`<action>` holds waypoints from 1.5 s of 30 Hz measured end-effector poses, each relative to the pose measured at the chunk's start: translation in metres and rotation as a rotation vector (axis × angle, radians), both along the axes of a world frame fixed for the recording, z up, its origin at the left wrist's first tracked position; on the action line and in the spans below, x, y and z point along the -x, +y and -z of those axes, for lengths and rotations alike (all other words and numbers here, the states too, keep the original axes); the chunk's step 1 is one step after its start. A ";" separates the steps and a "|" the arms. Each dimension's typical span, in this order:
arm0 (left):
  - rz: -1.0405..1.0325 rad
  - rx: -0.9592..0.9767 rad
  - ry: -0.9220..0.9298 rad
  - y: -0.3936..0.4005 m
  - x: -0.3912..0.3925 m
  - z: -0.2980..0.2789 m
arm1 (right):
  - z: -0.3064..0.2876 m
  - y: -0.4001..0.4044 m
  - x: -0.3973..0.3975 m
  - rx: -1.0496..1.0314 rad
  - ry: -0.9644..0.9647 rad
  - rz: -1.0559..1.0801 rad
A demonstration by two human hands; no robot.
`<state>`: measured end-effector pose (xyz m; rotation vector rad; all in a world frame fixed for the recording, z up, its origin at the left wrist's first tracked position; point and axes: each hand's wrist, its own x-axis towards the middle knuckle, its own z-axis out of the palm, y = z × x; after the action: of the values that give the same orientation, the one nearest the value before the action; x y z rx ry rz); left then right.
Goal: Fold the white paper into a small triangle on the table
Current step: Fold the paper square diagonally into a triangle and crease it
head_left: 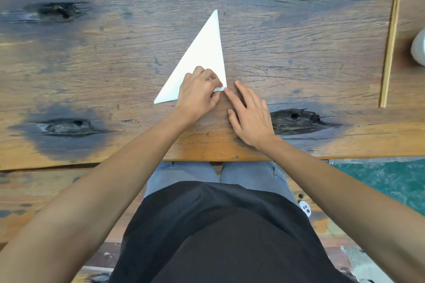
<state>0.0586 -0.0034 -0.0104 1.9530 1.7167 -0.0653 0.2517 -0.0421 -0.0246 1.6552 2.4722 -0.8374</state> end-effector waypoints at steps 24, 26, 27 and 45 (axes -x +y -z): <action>0.200 -0.071 0.052 -0.070 0.094 0.039 | 0.005 -0.013 0.023 -0.038 -0.095 0.091; 0.216 -0.080 0.060 -0.074 0.104 0.039 | 0.006 -0.014 0.026 -0.025 -0.095 0.113; 0.228 -0.084 0.063 -0.076 0.109 0.039 | 0.006 -0.015 0.027 -0.013 -0.099 0.119; 0.456 -0.098 0.054 -0.073 0.160 0.019 | 0.007 -0.018 0.034 -0.051 -0.064 0.205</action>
<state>-0.1010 -0.0768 -0.0298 2.4007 1.2943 -0.2014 0.2182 -0.0598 -0.0317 1.9466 2.3292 -0.7316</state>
